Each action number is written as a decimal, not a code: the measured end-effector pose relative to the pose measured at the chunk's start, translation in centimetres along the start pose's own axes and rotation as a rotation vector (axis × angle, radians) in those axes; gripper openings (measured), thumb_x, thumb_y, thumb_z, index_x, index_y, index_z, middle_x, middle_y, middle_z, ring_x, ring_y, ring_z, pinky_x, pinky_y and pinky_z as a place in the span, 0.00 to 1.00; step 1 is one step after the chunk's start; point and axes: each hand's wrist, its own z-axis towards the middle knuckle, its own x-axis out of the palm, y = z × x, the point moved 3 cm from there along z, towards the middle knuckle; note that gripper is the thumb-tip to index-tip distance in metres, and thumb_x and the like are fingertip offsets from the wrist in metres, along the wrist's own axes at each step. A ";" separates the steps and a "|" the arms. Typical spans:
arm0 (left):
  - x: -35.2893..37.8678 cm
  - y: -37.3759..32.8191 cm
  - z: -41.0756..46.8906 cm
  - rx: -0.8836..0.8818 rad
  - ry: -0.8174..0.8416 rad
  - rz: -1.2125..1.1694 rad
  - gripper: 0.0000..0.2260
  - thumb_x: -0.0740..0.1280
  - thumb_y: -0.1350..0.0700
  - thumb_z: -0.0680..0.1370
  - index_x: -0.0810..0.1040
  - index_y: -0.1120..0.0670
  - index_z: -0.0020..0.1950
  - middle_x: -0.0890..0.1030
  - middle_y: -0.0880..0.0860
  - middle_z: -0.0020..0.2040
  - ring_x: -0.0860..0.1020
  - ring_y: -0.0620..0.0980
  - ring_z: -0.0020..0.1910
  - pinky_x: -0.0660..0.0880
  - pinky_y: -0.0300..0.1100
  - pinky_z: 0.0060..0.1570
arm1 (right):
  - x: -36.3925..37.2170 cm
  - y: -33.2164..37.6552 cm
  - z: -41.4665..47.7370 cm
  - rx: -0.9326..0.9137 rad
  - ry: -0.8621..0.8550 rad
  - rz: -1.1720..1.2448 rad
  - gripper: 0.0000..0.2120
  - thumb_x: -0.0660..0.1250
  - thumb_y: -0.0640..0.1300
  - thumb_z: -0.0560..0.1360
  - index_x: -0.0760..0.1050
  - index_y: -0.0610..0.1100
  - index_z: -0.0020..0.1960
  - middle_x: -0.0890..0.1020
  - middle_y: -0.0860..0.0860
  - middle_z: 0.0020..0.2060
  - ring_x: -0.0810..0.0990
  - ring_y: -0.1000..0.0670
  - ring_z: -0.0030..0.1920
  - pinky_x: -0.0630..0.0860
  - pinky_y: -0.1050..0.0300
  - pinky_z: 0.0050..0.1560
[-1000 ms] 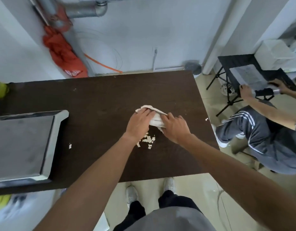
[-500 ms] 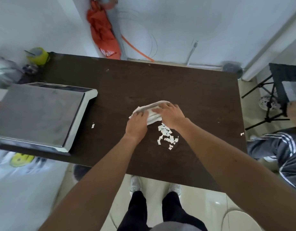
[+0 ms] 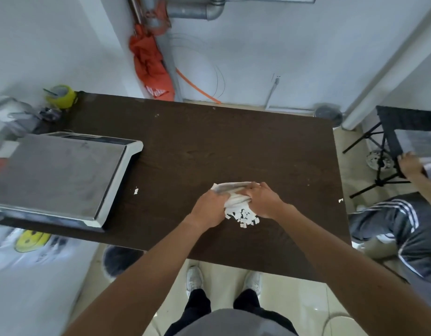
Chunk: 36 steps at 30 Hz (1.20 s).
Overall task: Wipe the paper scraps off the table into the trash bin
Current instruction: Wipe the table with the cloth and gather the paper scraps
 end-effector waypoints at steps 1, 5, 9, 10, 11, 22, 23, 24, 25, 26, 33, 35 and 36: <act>0.3 -0.3 -0.6 0.011 -0.002 -0.007 0.15 0.65 0.60 0.76 0.78 0.52 0.62 0.82 0.55 0.58 0.80 0.57 0.57 0.78 0.48 0.55 | 0.3 0.0 -0.9 -0.001 0.002 0.000 0.32 0.55 0.35 0.75 0.67 0.59 0.73 0.69 0.50 0.69 0.64 0.43 0.69 0.67 0.44 0.70; 1.3 -1.4 -2.6 0.030 -0.003 -0.064 0.17 0.66 0.57 0.77 0.76 0.50 0.67 0.80 0.53 0.62 0.77 0.54 0.62 0.77 0.48 0.59 | 1.6 -0.6 -3.3 -0.007 0.004 0.005 0.30 0.57 0.36 0.76 0.67 0.59 0.73 0.68 0.53 0.70 0.65 0.44 0.68 0.68 0.47 0.69; 2.1 -2.2 -4.0 0.040 -0.013 -0.099 0.18 0.66 0.56 0.77 0.75 0.50 0.68 0.80 0.52 0.64 0.75 0.54 0.64 0.77 0.48 0.60 | 2.5 -0.9 -5.0 -0.010 0.009 0.001 0.28 0.58 0.38 0.76 0.67 0.60 0.73 0.69 0.53 0.70 0.65 0.45 0.66 0.69 0.48 0.67; 2.2 -2.3 -4.3 0.046 -0.023 -0.105 0.19 0.66 0.56 0.77 0.76 0.50 0.69 0.80 0.52 0.64 0.75 0.53 0.64 0.77 0.47 0.60 | 2.7 -0.9 -5.3 -0.009 0.011 0.000 0.28 0.58 0.38 0.76 0.67 0.60 0.73 0.69 0.53 0.70 0.66 0.45 0.66 0.69 0.48 0.67; 2.4 -2.4 -4.6 0.052 -0.034 -0.107 0.19 0.66 0.55 0.77 0.75 0.49 0.69 0.80 0.52 0.64 0.75 0.53 0.64 0.77 0.47 0.59 | 2.8 -0.9 -5.8 -0.004 0.013 -0.001 0.28 0.58 0.38 0.76 0.67 0.59 0.73 0.69 0.53 0.70 0.65 0.45 0.66 0.70 0.48 0.67; 0.6 -1.1 -4.7 0.059 -0.142 -0.142 0.19 0.67 0.56 0.78 0.74 0.51 0.70 0.81 0.50 0.62 0.76 0.51 0.61 0.77 0.49 0.59 | -0.6 1.0 -5.2 -0.025 -0.040 0.020 0.30 0.56 0.35 0.76 0.69 0.60 0.72 0.74 0.50 0.61 0.68 0.45 0.64 0.72 0.47 0.63; 0.3 -0.6 -4.6 0.046 -0.151 -0.141 0.19 0.67 0.56 0.78 0.74 0.51 0.70 0.80 0.50 0.63 0.76 0.51 0.62 0.78 0.49 0.59 | -0.9 1.5 -4.8 -0.034 -0.042 0.020 0.30 0.56 0.35 0.76 0.69 0.60 0.72 0.74 0.50 0.62 0.68 0.45 0.65 0.72 0.47 0.63; 0.1 -0.1 -4.6 0.033 -0.162 -0.138 0.20 0.68 0.56 0.78 0.74 0.51 0.70 0.80 0.50 0.63 0.76 0.51 0.62 0.78 0.49 0.60 | -1.1 2.0 -4.4 -0.045 -0.038 0.018 0.30 0.55 0.35 0.76 0.69 0.59 0.72 0.74 0.50 0.62 0.67 0.45 0.66 0.72 0.47 0.64; -0.1 0.5 -4.8 0.018 -0.176 -0.136 0.20 0.68 0.55 0.78 0.74 0.51 0.70 0.80 0.50 0.63 0.76 0.51 0.62 0.78 0.49 0.59 | -1.2 2.6 -3.9 -0.058 -0.032 0.014 0.29 0.56 0.35 0.76 0.69 0.59 0.72 0.74 0.50 0.63 0.67 0.45 0.66 0.71 0.47 0.65; -0.4 1.1 -5.0 0.002 -0.191 -0.135 0.20 0.68 0.55 0.78 0.74 0.51 0.70 0.81 0.50 0.63 0.77 0.51 0.61 0.78 0.49 0.59 | -1.4 3.3 -3.4 -0.073 -0.025 0.009 0.29 0.56 0.36 0.76 0.70 0.58 0.72 0.74 0.50 0.64 0.67 0.45 0.67 0.70 0.47 0.65; -0.7 6.3 -9.0 -0.155 -0.277 -0.149 0.17 0.65 0.54 0.80 0.75 0.51 0.69 0.81 0.51 0.60 0.79 0.52 0.57 0.80 0.50 0.55 | -0.5 9.8 -0.1 -0.237 0.036 -0.032 0.29 0.57 0.34 0.75 0.71 0.56 0.71 0.75 0.49 0.64 0.72 0.45 0.65 0.72 0.51 0.61; -0.9 7.7 -10.5 -0.216 -0.313 -0.158 0.16 0.65 0.52 0.80 0.76 0.51 0.67 0.82 0.51 0.59 0.80 0.51 0.55 0.81 0.49 0.53 | 0.1 12.2 0.7 -0.274 0.035 -0.050 0.30 0.57 0.34 0.76 0.70 0.59 0.71 0.75 0.49 0.64 0.72 0.45 0.65 0.72 0.51 0.59; -1.0 8.4 -11.4 -0.250 -0.331 -0.158 0.15 0.66 0.52 0.80 0.76 0.51 0.67 0.82 0.51 0.58 0.81 0.51 0.54 0.81 0.47 0.52 | 0.5 13.5 1.2 -0.296 0.037 -0.060 0.30 0.57 0.35 0.76 0.70 0.61 0.71 0.75 0.50 0.64 0.73 0.46 0.64 0.73 0.51 0.58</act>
